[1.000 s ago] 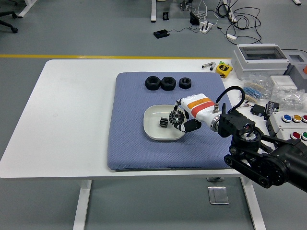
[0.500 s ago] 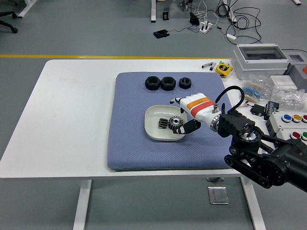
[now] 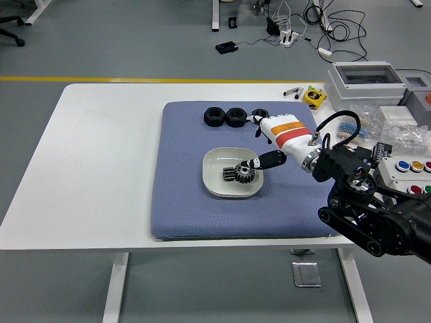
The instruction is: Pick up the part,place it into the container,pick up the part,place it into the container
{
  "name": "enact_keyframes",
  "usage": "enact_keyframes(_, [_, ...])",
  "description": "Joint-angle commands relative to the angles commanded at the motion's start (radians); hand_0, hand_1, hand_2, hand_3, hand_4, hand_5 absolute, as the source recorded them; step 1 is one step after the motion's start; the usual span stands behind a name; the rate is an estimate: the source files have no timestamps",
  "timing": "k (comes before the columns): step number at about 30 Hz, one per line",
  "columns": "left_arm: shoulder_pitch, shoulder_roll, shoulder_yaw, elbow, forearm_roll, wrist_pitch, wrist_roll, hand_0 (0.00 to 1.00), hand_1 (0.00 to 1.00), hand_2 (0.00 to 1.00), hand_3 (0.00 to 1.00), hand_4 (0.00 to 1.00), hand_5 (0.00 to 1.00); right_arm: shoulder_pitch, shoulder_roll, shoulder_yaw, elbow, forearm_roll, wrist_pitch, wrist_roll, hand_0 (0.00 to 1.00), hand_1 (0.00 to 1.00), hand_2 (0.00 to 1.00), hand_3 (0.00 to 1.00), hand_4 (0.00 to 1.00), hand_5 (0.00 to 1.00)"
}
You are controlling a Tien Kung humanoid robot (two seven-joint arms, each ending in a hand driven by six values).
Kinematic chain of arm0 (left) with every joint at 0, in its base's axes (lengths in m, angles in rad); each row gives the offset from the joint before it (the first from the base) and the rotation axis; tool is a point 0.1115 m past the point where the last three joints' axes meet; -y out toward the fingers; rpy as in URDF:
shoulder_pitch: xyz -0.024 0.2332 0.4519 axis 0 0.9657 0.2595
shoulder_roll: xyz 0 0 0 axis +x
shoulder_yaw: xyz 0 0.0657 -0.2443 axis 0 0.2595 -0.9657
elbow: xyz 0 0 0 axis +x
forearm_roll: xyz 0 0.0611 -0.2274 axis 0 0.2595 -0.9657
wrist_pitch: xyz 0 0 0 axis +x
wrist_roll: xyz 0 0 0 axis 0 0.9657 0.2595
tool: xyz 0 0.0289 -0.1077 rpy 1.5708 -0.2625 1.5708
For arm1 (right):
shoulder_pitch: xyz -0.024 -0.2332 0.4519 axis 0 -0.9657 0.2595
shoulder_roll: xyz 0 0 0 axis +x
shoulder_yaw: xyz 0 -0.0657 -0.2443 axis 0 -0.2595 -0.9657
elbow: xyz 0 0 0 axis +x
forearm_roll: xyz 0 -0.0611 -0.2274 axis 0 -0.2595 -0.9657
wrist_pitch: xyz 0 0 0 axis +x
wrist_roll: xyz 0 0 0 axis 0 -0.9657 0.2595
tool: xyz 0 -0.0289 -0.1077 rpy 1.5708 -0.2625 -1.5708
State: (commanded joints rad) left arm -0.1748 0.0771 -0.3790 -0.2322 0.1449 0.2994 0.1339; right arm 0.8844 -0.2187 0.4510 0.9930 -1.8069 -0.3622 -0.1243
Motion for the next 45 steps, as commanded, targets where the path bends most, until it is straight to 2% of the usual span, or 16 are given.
enact_keyframes(1, [0.0, 0.0, 0.0, 0.0, -0.001, 0.0, 0.0, 0.531, 0.553, 0.655, 0.593, 0.587, 0.555, -0.002, -0.005, 0.008, 0.005, 0.023, -0.007, 0.005, 0.804, 0.84, 0.858, 0.876, 0.998, 0.488])
enact_keyframes(6, [0.001, 0.0, -0.002, 0.001, 0.001, 0.0, 0.001, 0.531, 0.553, 0.655, 0.593, 0.587, 0.555, -0.033, -0.036, 0.053, 0.047, 0.233, -0.044, 0.117, 0.804, 0.84, 0.858, 0.876, 0.998, 0.488])
enact_keyframes(7, [0.002, 0.0, -0.002, 0.001, 0.002, 0.0, 0.001, 0.527, 0.552, 0.656, 0.593, 0.587, 0.554, -0.043, -0.042, 0.062, 0.058, 0.272, -0.045, 0.147, 0.902, 0.891, 0.901, 0.897, 0.998, 0.516])
enact_keyframes(10, [0.002, -0.001, -0.004, 0.001, 0.006, 0.0, 0.002, 0.527, 0.552, 0.656, 0.593, 0.587, 0.554, -0.067, -0.055, 0.08, 0.09, 0.395, -0.021, 0.235, 0.902, 0.891, 0.901, 0.897, 0.998, 0.516])
enact_keyframes(12, [0.003, -0.001, -0.005, 0.001, 0.008, -0.001, 0.003, 0.527, 0.552, 0.656, 0.593, 0.587, 0.554, -0.085, -0.067, 0.079, 0.115, 0.48, 0.023, 0.288, 0.902, 0.891, 0.901, 0.897, 0.998, 0.516])
enact_keyframes(13, [0.003, -0.001, -0.005, 0.001, 0.008, -0.001, 0.003, 0.531, 0.552, 0.656, 0.593, 0.587, 0.554, -0.093, -0.073, 0.077, 0.127, 0.525, 0.047, 0.312, 0.887, 0.876, 0.897, 0.947, 0.998, 0.647])
enact_keyframes(18, [0.004, -0.002, -0.004, 0.001, 0.005, -0.001, 0.002, 0.531, 0.552, 0.656, 0.593, 0.587, 0.554, -0.136, -0.087, 0.091, 0.161, 0.733, 0.154, 0.398, 0.887, 0.876, 0.897, 0.947, 0.998, 0.647])
enact_keyframes(19, [0.004, -0.002, -0.004, 0.001, 0.005, -0.001, 0.002, 0.533, 0.555, 0.656, 0.594, 0.589, 0.558, -0.147, -0.087, 0.102, 0.166, 0.779, 0.178, 0.414, 0.926, 0.894, 0.894, 0.954, 0.998, 0.773])
enact_keyframes(21, [0.005, -0.002, -0.004, 0.001, 0.004, -0.001, 0.002, 0.533, 0.555, 0.656, 0.594, 0.589, 0.558, -0.159, -0.086, 0.119, 0.17, 0.863, 0.2, 0.43, 0.926, 0.894, 0.894, 0.954, 0.998, 0.773])
enact_keyframes(32, [0.009, -0.004, -0.007, 0.001, 0.009, -0.001, 0.003, 0.533, 0.554, 0.656, 0.594, 0.587, 0.556, -0.222, -0.096, 0.195, 0.185, 1.322, 0.217, 0.441, 0.949, 0.9, 0.904, 0.933, 0.998, 0.836])
enact_keyframes(39, [0.015, -0.004, -0.012, 0.002, 0.016, -0.001, 0.004, 0.533, 0.554, 0.656, 0.594, 0.587, 0.557, -0.254, -0.105, 0.244, 0.139, 1.612, 0.2, 0.439, 0.939, 0.893, 0.899, 0.922, 0.998, 0.846])
enact_keyframes(45, [0.018, -0.004, -0.018, 0.002, 0.028, -0.001, 0.008, 0.533, 0.555, 0.657, 0.595, 0.586, 0.556, -0.281, -0.112, 0.287, 0.093, 1.594, 0.182, 0.444, 0.937, 0.883, 0.879, 0.886, 0.998, 0.848])
